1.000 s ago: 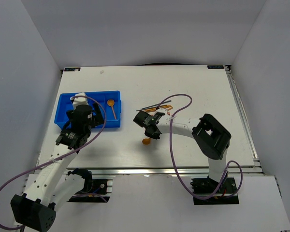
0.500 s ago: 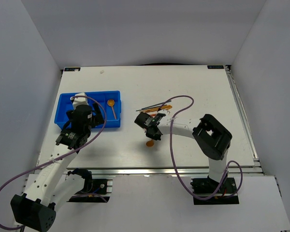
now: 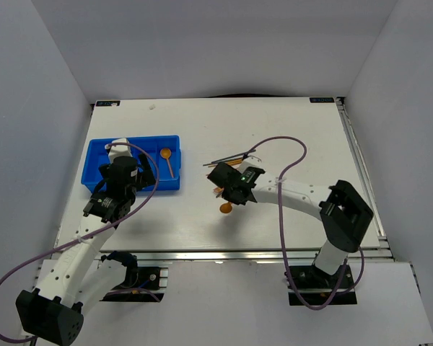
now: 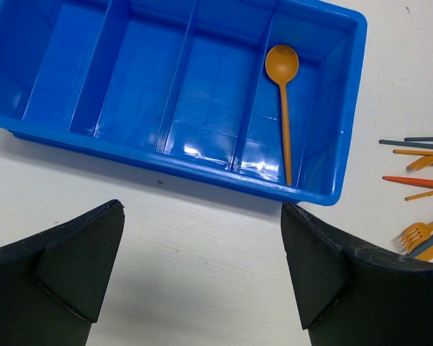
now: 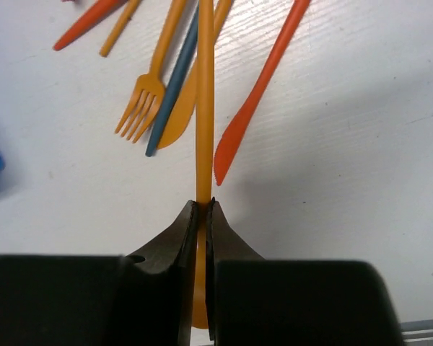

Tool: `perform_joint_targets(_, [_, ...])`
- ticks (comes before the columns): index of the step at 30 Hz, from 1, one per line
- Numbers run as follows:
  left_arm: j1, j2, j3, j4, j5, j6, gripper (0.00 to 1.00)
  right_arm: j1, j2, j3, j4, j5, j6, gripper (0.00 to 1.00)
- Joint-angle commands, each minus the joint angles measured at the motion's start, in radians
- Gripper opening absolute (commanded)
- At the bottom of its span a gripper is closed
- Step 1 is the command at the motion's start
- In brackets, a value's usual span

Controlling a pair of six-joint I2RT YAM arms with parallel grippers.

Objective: Sort the eating utensils into containers

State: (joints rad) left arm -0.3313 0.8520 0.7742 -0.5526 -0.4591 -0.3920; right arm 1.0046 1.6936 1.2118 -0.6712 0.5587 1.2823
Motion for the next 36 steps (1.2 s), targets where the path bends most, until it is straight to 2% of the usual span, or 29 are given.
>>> perform_joint_targets(1, [-0.005, -0.007, 0.005, 0.007, -0.007, 0.005, 0.98, 0.017, -0.063, -0.038, 0.116, 0.032, -0.085, 0.0])
perform_joint_targets(3, [-0.005, -0.013, 0.011, 0.0, -0.048, -0.001, 0.98, 0.029, -0.089, -0.076, 0.325, -0.064, -0.248, 0.0])
perform_joint_targets(4, [-0.005, -0.025, 0.014, -0.009, -0.068, -0.011, 0.98, 0.031, -0.1, -0.107, 0.523, -0.115, -0.376, 0.0])
perform_joint_targets(6, [-0.005, -0.042, 0.016, -0.016, -0.104, -0.022, 0.98, 0.031, -0.08, -0.075, 0.597, -0.193, -0.44, 0.0])
perform_joint_targets(7, [-0.005, -0.063, 0.02, -0.026, -0.137, -0.034, 0.98, 0.031, -0.031, 0.007, 0.625, -0.229, -0.486, 0.0])
perform_joint_targets(12, [-0.005, -0.142, 0.013, -0.033, -0.207, -0.054, 0.98, 0.032, 0.164, 0.346, 0.593, -0.316, -0.697, 0.0])
perform_joint_targets(17, [-0.005, -0.139, 0.008, -0.03, -0.213, -0.054, 0.98, 0.029, 0.406, 0.714, 0.509, -0.322, -0.81, 0.0])
perform_joint_targets(21, [-0.005, -0.091, 0.02, -0.041, -0.22, -0.056, 0.98, 0.022, 0.547, 0.86, 0.519, -0.298, -0.862, 0.0])
perform_joint_targets(25, [-0.005, -0.108, 0.017, -0.046, -0.228, -0.061, 0.98, 0.0, 0.593, 0.879, 0.561, -0.304, -0.914, 0.0])
perform_joint_targets(29, [-0.005, -0.134, 0.01, -0.033, -0.21, -0.054, 0.98, -0.012, 0.598, 0.827, 0.628, -0.332, -0.922, 0.0])
perform_joint_targets(36, [-0.005, -0.119, 0.011, -0.03, -0.194, -0.05, 0.98, -0.024, 0.615, 0.809, 0.619, -0.29, -0.92, 0.0])
